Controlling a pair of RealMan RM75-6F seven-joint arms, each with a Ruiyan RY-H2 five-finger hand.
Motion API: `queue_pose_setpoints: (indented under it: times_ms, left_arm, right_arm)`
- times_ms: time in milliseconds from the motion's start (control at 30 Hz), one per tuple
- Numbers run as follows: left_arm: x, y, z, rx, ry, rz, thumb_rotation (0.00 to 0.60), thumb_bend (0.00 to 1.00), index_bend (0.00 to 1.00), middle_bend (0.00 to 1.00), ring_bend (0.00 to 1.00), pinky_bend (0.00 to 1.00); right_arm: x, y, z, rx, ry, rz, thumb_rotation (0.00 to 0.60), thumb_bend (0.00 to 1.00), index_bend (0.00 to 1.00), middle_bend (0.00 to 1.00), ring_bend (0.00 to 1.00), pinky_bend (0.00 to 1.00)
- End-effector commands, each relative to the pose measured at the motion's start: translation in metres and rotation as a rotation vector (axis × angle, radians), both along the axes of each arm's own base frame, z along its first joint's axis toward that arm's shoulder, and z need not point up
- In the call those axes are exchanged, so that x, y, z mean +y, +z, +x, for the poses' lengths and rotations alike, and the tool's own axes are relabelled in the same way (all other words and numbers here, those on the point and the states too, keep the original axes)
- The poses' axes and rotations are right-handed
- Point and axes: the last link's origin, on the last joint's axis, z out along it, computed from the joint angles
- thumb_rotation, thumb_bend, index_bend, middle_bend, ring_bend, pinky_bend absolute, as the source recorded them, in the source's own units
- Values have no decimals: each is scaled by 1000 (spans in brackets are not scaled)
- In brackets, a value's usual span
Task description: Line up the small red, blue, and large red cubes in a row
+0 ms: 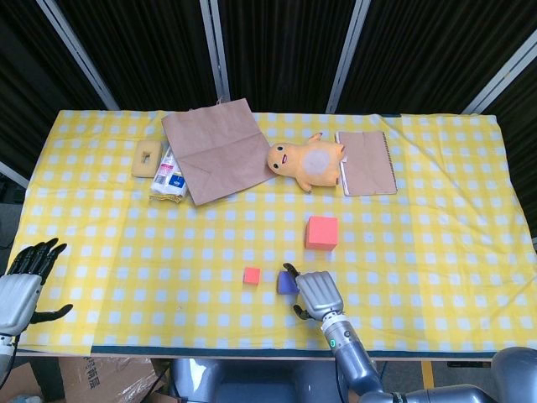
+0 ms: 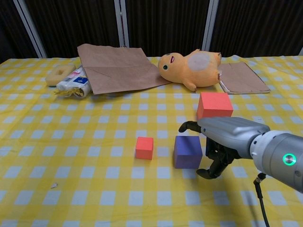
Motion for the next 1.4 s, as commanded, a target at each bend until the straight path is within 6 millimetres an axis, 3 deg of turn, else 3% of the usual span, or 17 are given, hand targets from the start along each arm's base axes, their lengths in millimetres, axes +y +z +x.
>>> queue_pose_setpoints:
  times_ms: [33,167,400,633,833,1033,1400]
  left_arm:
    - [0,0,0,-1,0,0,600,0,0,0,0,0]
    - [0,0,0,-2,1,2,600,0,0,0,0,0]
    - [0,0,0,-8,6,5,600,0,0,0,0,0]
    - [0,0,0,-10,8,4,600,0,0,0,0,0]
    - [1,0,0,-10,10,4,600,0,0,0,0,0]
    - [2,0,-1,-15,25,-3,600,0,0,0,0,0]
    - [4,0,-2,-21,43,-16,600,0,0,0,0,0]
  right_arm:
    - [-1,-2,0,-3,-5,-2,600,377,198,1000,1000,1000]
    - [-3,-4,-1,-13,-10,-15,600,428,380,1000,1000,1000]
    - [-7,-6,-3,-40,-22,-43,600,469,553,1000,1000,1000]
    - [-13,0,5,-88,-16,-71,600,468,554,1000,1000,1000]
    - [-32,8,26,-155,-4,-115,600,468,553,1000,1000,1000]
    - [-61,3,40,-148,-10,-141,600,468,554,1000,1000,1000]
    - [-105,-8,34,-104,-51,-185,600,469,554,1000,1000,1000]
